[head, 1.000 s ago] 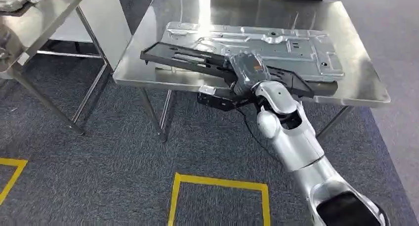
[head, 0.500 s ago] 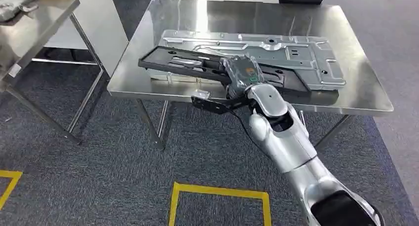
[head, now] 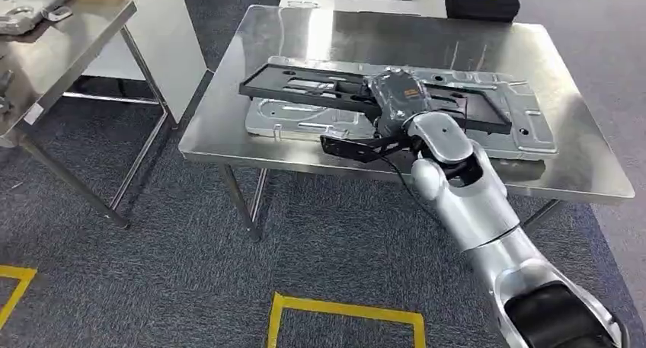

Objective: Take the parts from the cabinet and place them on the table.

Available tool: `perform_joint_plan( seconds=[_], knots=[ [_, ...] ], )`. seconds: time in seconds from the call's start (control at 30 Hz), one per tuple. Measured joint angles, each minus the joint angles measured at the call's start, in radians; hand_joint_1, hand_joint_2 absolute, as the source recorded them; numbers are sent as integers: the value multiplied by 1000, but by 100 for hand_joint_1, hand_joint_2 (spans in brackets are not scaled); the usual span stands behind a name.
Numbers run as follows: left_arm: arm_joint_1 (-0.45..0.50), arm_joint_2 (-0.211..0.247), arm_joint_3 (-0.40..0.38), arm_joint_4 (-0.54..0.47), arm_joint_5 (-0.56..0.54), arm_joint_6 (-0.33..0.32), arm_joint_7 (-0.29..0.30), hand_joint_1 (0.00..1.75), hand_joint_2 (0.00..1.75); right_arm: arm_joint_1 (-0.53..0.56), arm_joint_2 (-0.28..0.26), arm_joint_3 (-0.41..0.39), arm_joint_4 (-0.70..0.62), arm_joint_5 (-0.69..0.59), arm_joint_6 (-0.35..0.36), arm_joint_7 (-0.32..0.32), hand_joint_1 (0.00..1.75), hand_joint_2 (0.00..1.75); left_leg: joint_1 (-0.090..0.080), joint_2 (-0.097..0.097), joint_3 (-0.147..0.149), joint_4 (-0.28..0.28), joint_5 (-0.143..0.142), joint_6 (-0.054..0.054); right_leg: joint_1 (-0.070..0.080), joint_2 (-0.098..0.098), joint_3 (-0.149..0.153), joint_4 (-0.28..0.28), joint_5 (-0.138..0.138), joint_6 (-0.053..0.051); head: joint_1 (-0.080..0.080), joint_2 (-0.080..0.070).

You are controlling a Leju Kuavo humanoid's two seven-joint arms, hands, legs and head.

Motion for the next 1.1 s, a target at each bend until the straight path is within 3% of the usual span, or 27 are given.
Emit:
perform_joint_plan(
  seconds=[0.1, 0.13, 0.17, 0.2, 0.27, 0.3, 0.33, 0.37, 0.43, 0.47, 0.53, 0.6, 0.67, 0.7, 0.77, 0.8, 0.83, 0.87, 0.93, 0.97, 1.0, 1.03, 1.1],
  knots=[
    [-3, -35, 0, -51, 0, -22, -2, 0, 175, -7, -27, 0, 0, -5, 2, -8, 175, 175, 2, 9, 4, -11, -3, -10, 1, 5, 7, -18, -13, -4, 0, 0],
    [-4, -35, 0, -77, 0, -26, -2, 0, 175, -8, -34, 0, -3, -8, 3, -10, 175, 175, -1, 10, 8, -10, -17, -15, -19, 1, 25, -35, -12, -3, 2, 0],
    [-2, -46, 0, -91, 0, -30, -1, 0, 175, -11, -38, 0, -5, -9, 4, -12, 175, 175, -2, 12, 5, 15, -26, -24, -19, 3, 37, -44, -14, -6, -2, 0],
    [-2, -49, 0, -99, 0, -33, -1, 0, 175, -19, -39, 0, -5, -11, 5, -14, 175, 175, 3, 11, -26, 74, -50, -30, -20, 2, 42, -46, -16, -10, -8, 0],
    [-3, -59, 0, -122, 0, -42, 3, 0, 175, -27, -44, 0, -5, -14, 11, -19, 175, 175, 16, 12, -124, 233, -103, -42, -20, 4, 48, -45, -24, -11, -7, 0],
    [-2, -67, 0, -136, 0, -44, 5, 0, 175, -26, -46, 0, -5, -15, 16, -20, 175, 175, 21, 12, -165, 289, -108, -47, -20, 3, 53, -44, -29, -10, -7, 0],
    [-2, -70, 0, -146, 0, -45, 7, 0, 175, -24, -49, 0, -5, -16, 17, -20, 175, 175, 25, 13, -183, 294, -85, -52, -21, 3, 61, -44, -36, -8, -7, 0],
    [-1, -73, 0, -154, 0, -46, 9, 0, 175, -24, -51, 0, -5, -17, 17, -20, 175, 175, 27, 13, -175, 251, -40, -55, -22, 4, 69, -42, -43, -6, -7, 0],
    [1, -79, 0, -171, 0, -52, 10, 0, 175, -28, -53, 0, -6, -19, 17, -20, 175, 175, 31, 13, -114, 85, 74, -56, -26, 5, 86, -34, -61, 3, -7, 0],
    [3, -84, 1, -177, 0, -55, 11, 0, 175, -30, -54, 0, -6, -21, 17, -19, 175, 175, 31, 13, -91, 21, 95, -53, -27, 5, 88, -32, -71, 10, -6, 0],
    [-2, -93, 1, -192, 0, -63, 11, 0, 175, -32, -62, 0, -8, -27, 17, -18, 175, 175, 22, 12, -77, 4, 68, -37, -22, 7, 81, -27, -74, 22, -6, 0],
    [-1, -98, 1, -207, 0, -68, 11, 0, 175, -29, -72, 0, -8, -29, 17, -18, 175, 175, 19, 11, -80, 3, 62, -27, -21, 5, 85, -35, -77, 31, -7, 0],
    [0, -106, 1, -222, 0, -72, 8, 0, 175, -28, -85, -1, -14, -35, 17, -14, 175, 175, 27, 11, -56, -16, 63, -13, -26, 5, 86, -15, -94, 42, -5, 0],
    [0, -109, 1, -227, 0, -74, 6, 0, 175, -29, -87, -1, -14, -37, 17, -14, 175, 175, 26, 12, -51, -18, 59, -5, -27, 5, 61, 35, -118, 43, -6, 0],
    [-2, -110, 1, -234, 0, -74, 3, 0, 175, -21, -97, -1, -15, -39, 18, -15, 175, 175, 24, 12, -43, -17, 50, 5, -27, 5, -38, 206, -177, 48, -6, 0],
    [-3, -111, 1, -235, 0, -74, 3, 0, 175, -13, -102, -1, -14, -39, 18, -13, 175, 175, 23, 11, -39, -16, 44, 7, -28, 5, -81, 266, -187, 49, -5, 0],
    [-3, -111, 1, -235, 0, -74, 4, 0, 175, -3, -105, -1, -14, -39, 18, -10, 175, 175, 23, 8, -34, -13, 38, 7, -28, 5, -107, 285, -171, 49, -5, 0],
    [-2, -110, 1, -235, 0, -73, 7, 0, 175, 5, -106, -1, -14, -37, 17, -8, 175, 175, 23, 5, -27, -11, 31, 5, -28, 5, -106, 257, -133, 48, -5, 0],
    [-2, -110, 1, -235, 0, -61, 19, 0, 175, 12, -106, -1, -14, -30, 15, 1, 175, 175, 22, 4, -8, -4, 13, 0, -27, 5, -52, 99, -18, 40, -5, 0],
    [-1, -108, 1, -233, 0, -48, 27, 0, 175, 16, -106, -1, -14, -21, 13, 6, 175, 175, 22, 3, -5, -1, 4, -4, -26, 3, -27, 19, 19, 35, -5, 0],
    [-4, -102, 2, -224, 0, -32, 36, 0, 175, 22, -105, 0, -13, -6, 6, 11, 175, 175, 16, 3, -6, 3, -2, -10, -16, 4, -12, 15, 1, 33, -6, 0],
    [-7, -92, 2, -210, 0, -12, 43, 0, 175, 25, -94, 0, -13, 11, 3, 14, 175, 175, 17, 2, -10, 4, -2, -14, -16, 4, -4, -8, -12, 29, -3, 0],
    [-9, -73, 2, -177, 0, 12, 48, 0, 175, 48, -79, 0, -11, 31, 0, 24, 175, 175, 19, 2, -5, -6, -3, -25, -12, 6, -6, -5, -16, 22, -4, 0]
  ],
)
